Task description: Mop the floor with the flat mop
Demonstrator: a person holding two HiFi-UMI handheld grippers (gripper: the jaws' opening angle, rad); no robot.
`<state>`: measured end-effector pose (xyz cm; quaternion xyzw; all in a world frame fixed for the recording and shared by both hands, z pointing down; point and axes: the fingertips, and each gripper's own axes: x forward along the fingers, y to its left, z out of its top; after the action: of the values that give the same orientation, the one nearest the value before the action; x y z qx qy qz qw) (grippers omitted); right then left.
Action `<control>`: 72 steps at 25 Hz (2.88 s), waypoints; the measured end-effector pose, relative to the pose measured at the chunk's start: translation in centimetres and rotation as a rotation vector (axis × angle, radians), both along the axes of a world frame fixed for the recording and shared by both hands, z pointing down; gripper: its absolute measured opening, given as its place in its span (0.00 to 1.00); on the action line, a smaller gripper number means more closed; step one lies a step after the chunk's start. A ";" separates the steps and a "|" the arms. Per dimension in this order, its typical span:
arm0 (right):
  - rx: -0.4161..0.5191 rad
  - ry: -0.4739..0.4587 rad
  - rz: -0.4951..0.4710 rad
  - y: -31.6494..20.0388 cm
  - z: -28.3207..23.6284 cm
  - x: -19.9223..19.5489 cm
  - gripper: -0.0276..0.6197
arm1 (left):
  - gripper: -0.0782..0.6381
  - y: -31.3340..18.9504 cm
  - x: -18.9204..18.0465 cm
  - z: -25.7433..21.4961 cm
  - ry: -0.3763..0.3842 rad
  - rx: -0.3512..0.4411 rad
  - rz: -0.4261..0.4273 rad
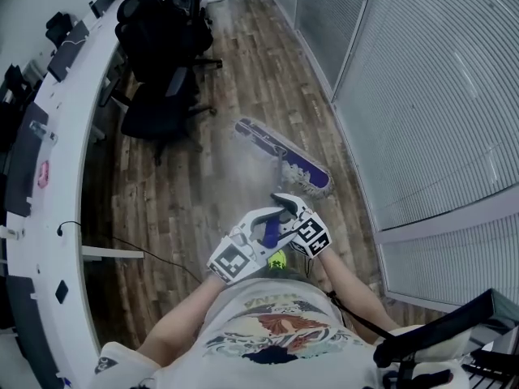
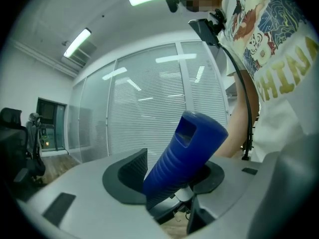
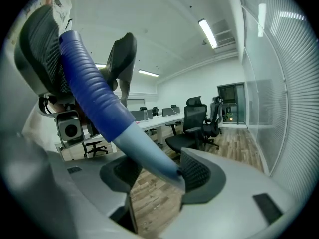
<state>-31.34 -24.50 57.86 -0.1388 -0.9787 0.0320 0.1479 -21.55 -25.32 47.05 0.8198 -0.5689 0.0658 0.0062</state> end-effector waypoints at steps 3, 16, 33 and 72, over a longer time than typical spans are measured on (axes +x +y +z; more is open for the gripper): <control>0.004 -0.001 0.013 2.4 0.4 1.6 0.41 | 0.39 2.5 1.6 0.5 -0.001 -0.001 -0.009; -0.051 -0.011 0.060 20.2 -0.3 10.6 0.41 | 0.39 20.6 10.6 -0.3 0.026 0.002 0.001; -0.040 -0.013 -0.045 31.1 -0.9 27.0 0.41 | 0.39 30.5 27.1 -0.8 0.011 -0.036 -0.071; 0.256 0.092 -0.163 24.4 6.4 7.1 0.34 | 0.39 25.3 8.6 5.1 -0.042 -0.045 -0.024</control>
<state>-24.23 -0.06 64.29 -0.1962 -0.9525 -0.0986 0.2110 -12.91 0.00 52.13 0.8110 -0.5770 0.0957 0.0137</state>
